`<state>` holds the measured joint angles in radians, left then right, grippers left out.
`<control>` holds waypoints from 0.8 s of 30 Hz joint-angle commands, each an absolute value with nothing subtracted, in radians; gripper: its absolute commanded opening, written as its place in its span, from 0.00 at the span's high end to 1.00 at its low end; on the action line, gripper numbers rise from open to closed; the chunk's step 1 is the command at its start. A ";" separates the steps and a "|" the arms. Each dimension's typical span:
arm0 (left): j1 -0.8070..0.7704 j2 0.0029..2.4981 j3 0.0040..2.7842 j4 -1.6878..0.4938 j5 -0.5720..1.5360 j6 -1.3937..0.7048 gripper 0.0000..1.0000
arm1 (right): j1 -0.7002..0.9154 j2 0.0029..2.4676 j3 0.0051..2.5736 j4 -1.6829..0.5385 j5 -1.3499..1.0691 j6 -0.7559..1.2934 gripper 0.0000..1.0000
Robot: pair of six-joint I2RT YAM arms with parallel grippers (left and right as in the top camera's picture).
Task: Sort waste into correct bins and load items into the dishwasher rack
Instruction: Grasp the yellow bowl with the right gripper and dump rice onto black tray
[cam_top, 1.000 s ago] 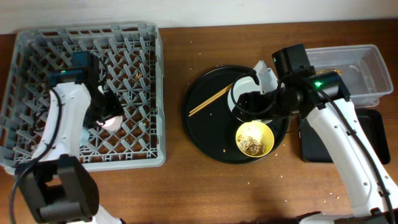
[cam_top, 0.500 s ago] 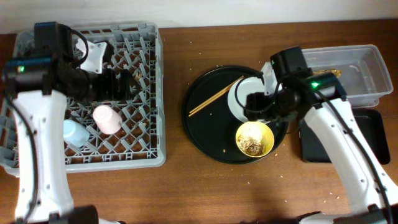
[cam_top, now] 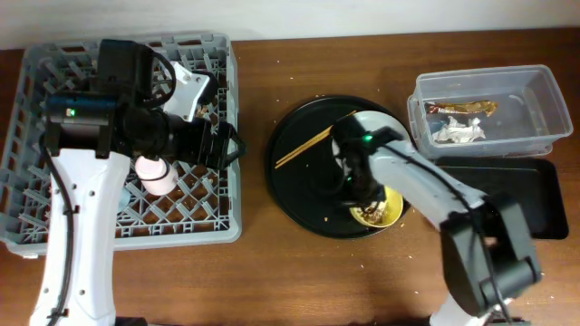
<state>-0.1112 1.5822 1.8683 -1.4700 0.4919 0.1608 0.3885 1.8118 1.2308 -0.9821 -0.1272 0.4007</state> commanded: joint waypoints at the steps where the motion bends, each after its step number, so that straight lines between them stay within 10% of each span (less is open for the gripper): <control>1: -0.112 1.588 1.850 -1.454 0.470 0.171 0.01 | 0.212 1.585 1.230 -0.951 -0.457 0.365 0.96; 10: -0.112 1.588 1.850 -1.444 0.470 0.171 0.01 | -0.650 1.446 0.927 -0.608 -1.004 0.133 0.96; 24: -0.112 1.588 1.850 -1.444 0.470 0.171 0.01 | -0.864 1.467 0.789 -0.323 -1.347 0.146 0.96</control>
